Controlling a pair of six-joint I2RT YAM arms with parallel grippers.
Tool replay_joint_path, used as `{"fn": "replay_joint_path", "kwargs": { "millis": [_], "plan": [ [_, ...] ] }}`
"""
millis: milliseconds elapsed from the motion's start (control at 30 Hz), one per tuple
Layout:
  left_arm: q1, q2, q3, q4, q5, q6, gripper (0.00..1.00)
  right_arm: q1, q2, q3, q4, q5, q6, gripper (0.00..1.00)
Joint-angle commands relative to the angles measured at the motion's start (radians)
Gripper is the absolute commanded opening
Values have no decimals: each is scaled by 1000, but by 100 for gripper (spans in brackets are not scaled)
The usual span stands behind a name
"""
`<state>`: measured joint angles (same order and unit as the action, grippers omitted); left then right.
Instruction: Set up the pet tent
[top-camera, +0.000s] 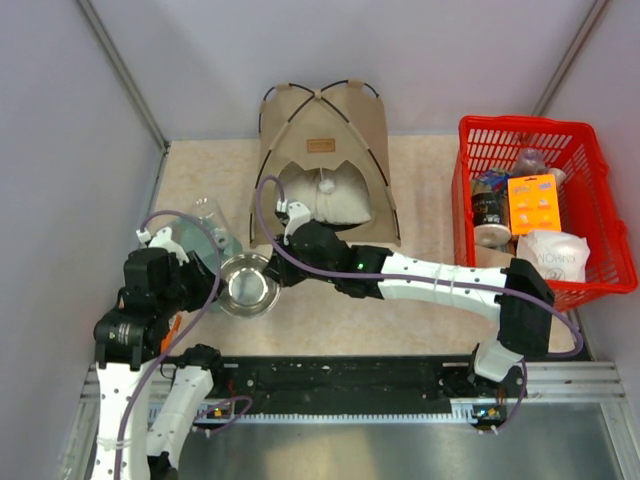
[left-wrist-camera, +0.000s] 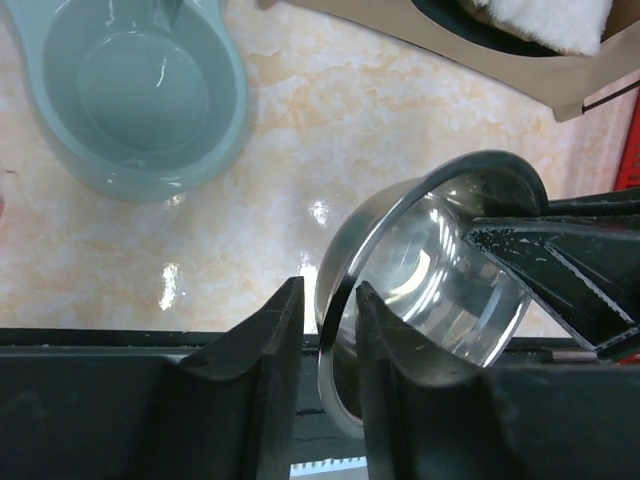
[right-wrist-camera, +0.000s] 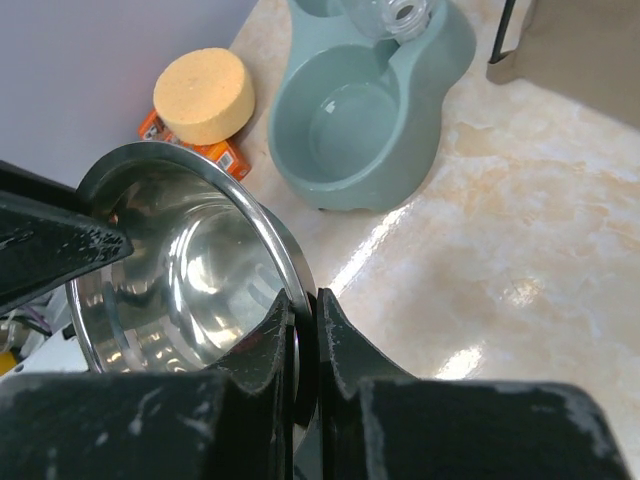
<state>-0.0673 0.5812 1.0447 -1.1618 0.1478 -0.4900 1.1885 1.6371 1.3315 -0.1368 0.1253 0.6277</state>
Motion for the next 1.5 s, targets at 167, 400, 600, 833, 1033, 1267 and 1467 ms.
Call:
{"fn": "replay_joint_path", "kwargs": {
  "millis": [167,400,600,833,1033,1267,1467],
  "plan": [
    [-3,12,-15,60,-40,4,0,-6,-23,75,10,-47,-11,4],
    [-3,31,35,-54,-258,-1,0,-20,-59,72,-26,37,-16,77],
    [-2,100,32,-153,-528,-50,0,-76,-86,40,-53,50,21,81],
    [36,273,20,-105,-705,-62,0,-118,-146,-11,-52,53,20,81],
    [176,330,129,-39,-728,-21,0,-139,-220,-74,-50,60,18,81],
    [254,494,169,100,-714,-9,0,-196,-318,-143,-43,68,-6,81],
    [334,601,130,289,-706,37,0,-237,-387,-202,-34,83,-20,82]
  ]
}}
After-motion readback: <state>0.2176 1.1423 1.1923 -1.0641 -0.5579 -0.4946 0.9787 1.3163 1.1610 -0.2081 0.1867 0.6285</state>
